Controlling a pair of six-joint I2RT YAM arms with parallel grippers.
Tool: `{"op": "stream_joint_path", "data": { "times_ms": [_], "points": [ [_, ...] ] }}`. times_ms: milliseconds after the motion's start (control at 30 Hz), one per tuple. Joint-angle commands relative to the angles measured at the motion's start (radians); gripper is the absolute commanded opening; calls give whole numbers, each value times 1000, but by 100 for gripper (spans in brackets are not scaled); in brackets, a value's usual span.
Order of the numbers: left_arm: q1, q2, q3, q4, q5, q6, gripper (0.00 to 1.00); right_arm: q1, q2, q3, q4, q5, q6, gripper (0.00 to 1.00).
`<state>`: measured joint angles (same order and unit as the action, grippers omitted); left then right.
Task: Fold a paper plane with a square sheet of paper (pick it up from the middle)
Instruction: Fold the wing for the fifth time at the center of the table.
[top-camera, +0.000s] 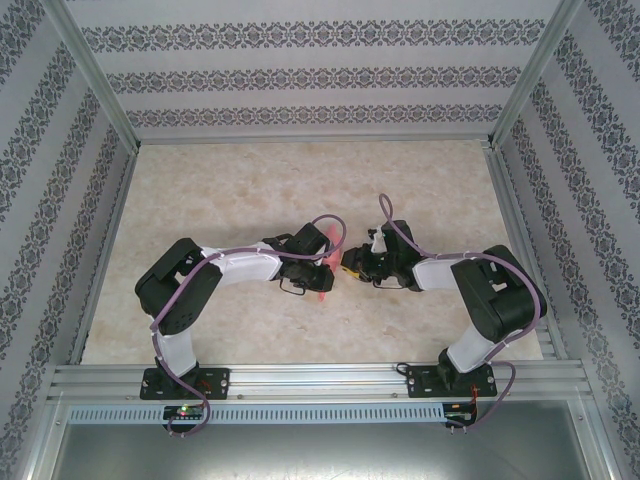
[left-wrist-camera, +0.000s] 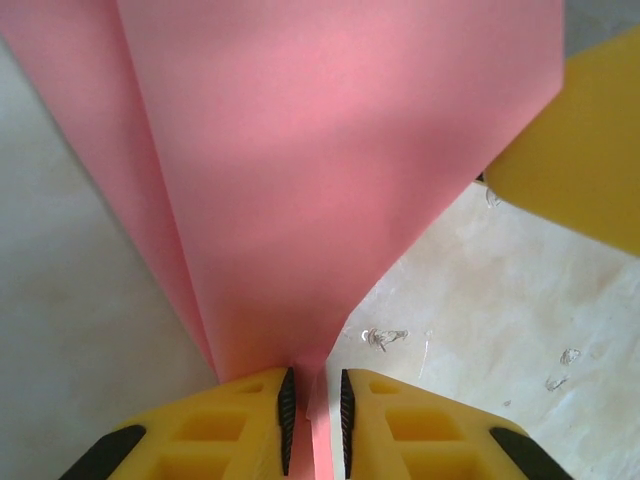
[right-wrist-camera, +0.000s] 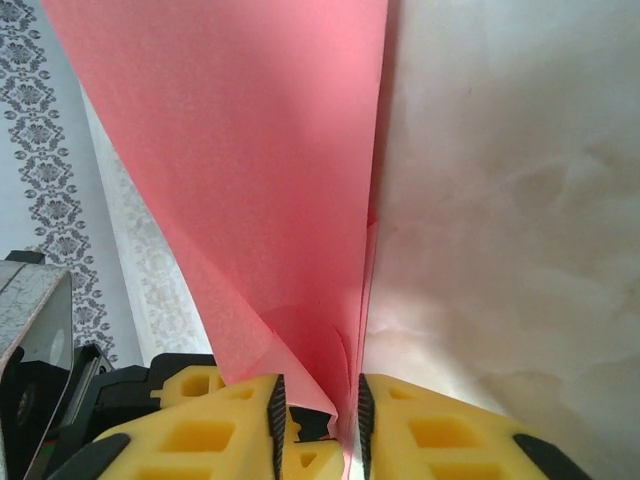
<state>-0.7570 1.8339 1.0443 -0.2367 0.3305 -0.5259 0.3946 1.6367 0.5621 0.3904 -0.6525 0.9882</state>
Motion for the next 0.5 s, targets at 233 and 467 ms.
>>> {"op": "stream_joint_path", "data": {
  "times_ms": [233,467],
  "points": [
    [13,4,-18,-9,7,31,24,1,7,11,90,-64,4,32],
    [16,7,-15,-14,14,35,25,-6,-11,-11,129,-79,24,35]
  ]
}}
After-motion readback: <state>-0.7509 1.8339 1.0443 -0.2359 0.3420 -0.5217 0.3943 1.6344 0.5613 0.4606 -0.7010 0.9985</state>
